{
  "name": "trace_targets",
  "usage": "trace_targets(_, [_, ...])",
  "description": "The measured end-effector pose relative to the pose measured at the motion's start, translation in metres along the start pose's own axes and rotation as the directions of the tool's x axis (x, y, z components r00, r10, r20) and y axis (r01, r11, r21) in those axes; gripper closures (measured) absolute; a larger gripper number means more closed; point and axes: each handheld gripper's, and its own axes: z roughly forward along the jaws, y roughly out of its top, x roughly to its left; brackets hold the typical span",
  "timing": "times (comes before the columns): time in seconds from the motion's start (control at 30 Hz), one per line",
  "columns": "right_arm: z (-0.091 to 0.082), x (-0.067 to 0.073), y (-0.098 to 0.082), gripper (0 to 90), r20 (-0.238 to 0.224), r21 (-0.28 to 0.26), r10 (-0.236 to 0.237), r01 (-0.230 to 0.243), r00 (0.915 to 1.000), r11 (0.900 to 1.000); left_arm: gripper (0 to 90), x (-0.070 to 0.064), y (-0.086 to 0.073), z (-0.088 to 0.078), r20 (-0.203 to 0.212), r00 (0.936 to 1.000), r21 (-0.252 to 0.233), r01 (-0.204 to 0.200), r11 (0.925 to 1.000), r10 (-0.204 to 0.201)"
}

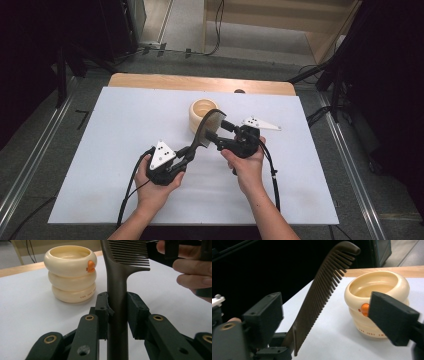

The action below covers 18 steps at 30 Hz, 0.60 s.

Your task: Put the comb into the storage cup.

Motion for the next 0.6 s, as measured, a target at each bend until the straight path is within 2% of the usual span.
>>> trace_targets(0.37, [0.0076, 0.0016, -0.0018, 35.1, -0.019, 0.013, 0.048, -0.048, 0.9987, 0.999, 72.3, -0.0053, -0.0015, 0.0016, 0.011, 0.9997, -0.011, -0.022, 0.9997, 0.022])
trace_targets(0.6, [0.0107, 0.0016, -0.0024, 45.9, -0.038, 0.009, 0.083, -0.083, 0.9958, 0.996, 72.3, -0.0097, -0.0031, 0.0032, 0.008, 0.9992, -0.012, -0.04, 0.9991, 0.04])
